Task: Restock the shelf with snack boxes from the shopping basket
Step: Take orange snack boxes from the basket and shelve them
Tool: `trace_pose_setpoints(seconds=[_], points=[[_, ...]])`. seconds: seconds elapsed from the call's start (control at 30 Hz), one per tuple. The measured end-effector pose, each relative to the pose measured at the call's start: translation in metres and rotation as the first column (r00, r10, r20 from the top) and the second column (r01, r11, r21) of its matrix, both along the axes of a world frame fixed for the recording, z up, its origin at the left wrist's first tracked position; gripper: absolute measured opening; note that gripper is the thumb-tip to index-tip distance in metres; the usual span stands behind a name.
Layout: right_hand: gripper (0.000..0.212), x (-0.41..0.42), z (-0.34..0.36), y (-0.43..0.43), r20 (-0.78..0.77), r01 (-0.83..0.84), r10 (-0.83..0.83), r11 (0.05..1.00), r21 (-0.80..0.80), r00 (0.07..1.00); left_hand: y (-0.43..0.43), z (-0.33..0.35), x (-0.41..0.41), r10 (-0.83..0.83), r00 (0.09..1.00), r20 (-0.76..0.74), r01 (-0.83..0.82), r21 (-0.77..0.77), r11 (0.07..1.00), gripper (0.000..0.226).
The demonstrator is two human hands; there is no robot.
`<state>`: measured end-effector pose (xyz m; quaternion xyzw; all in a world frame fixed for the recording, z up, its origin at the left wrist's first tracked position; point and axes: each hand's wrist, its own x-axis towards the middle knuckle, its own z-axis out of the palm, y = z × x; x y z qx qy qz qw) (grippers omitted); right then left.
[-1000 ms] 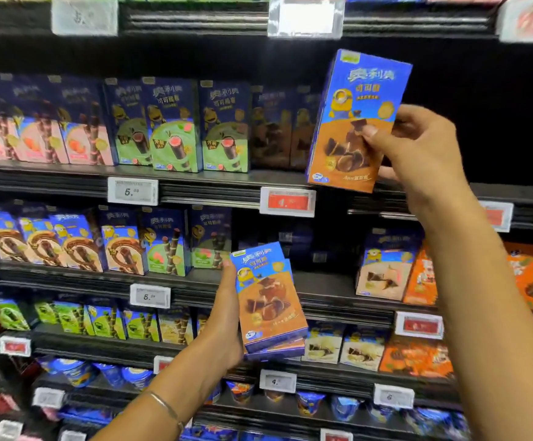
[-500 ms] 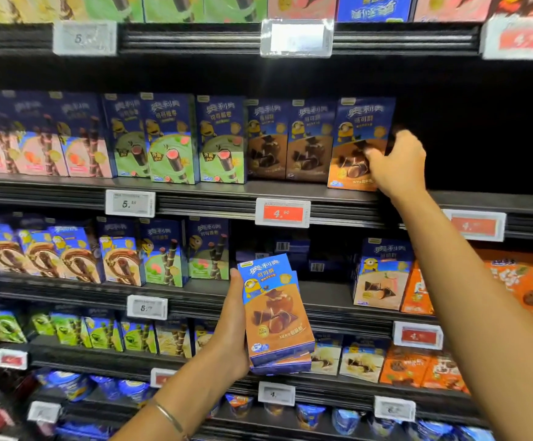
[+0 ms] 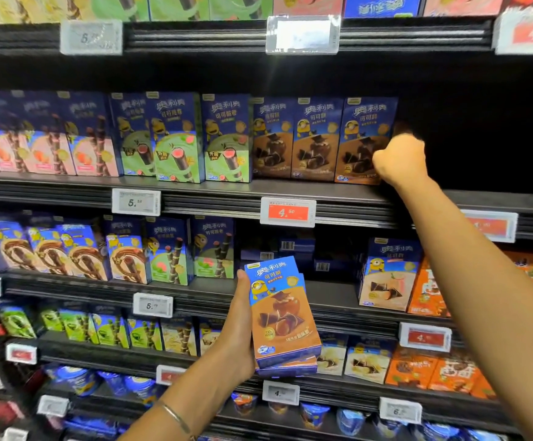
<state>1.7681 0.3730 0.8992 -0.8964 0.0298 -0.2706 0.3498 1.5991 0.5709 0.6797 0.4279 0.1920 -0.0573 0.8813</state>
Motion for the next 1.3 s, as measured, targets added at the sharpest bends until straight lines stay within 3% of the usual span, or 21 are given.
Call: trace_pose_setpoints(seconds=[0.27, 0.37, 0.47, 0.53, 0.67, 0.77, 0.87, 1.13, 1.3], points=[[0.044, -0.012, -0.003, -0.001, -0.011, -0.004, 0.004, 0.999, -0.046, 1.0, 0.003, -0.002, -0.008, 0.007, 1.0, 0.024, -0.007, 0.02, 1.0, 0.085], [0.063, -0.038, -0.013, 0.005, 0.157, -0.048, 0.046, 0.999, 0.006, 0.986, 0.007, -0.003, -0.011, 0.012, 0.999, 0.034, -0.015, 0.069, 0.998, 0.086], [0.041, -0.086, -0.042, 0.018, 0.428, -0.286, 0.247, 0.958, 0.028, 0.869, 0.008, -0.008, -0.014, 0.012, 0.998, 0.062, -0.018, 0.107, 0.994, 0.084], [0.019, -0.123, -0.075, 0.032, 0.495, -0.436, 0.386, 0.9, -0.016, 0.778, 0.008, -0.011, -0.016, 0.029, 0.997, 0.072, -0.038, 0.126, 0.991, 0.085], [0.023, -0.159, -0.147, 0.06, 0.22, -0.606, 0.58, 0.791, 0.078, 0.785, 0.008, -0.013, -0.016, 0.081, 0.991, 0.103, -0.096, 0.146, 0.985, 0.087], [0.026, -0.15, -0.18, 0.063, -0.061, -0.574, 0.588, 0.804, 0.157, 0.806, 0.01, -0.014, -0.018, 0.113, 0.986, 0.119, -0.129, 0.134, 0.983, 0.087], [0.038, -0.142, -0.2, 0.063, -0.262, -0.575, 0.623, 0.782, 0.241, 0.737, 0.011, -0.014, -0.02, 0.11, 0.986, 0.127, -0.127, 0.135, 0.983, 0.087], [0.038, -0.14, -0.205, 0.065, -0.299, -0.565, 0.626, 0.78, 0.271, 0.721, 0.014, -0.012, -0.02, 0.115, 0.982, 0.148, -0.134, 0.128, 0.983, 0.083], [0.04, -0.137, -0.2, 0.058, -0.387, -0.57, 0.683, 0.73, 0.376, 0.619, 0.015, -0.01, -0.023, 0.11, 0.982, 0.151, -0.131, 0.141, 0.981, 0.089]])
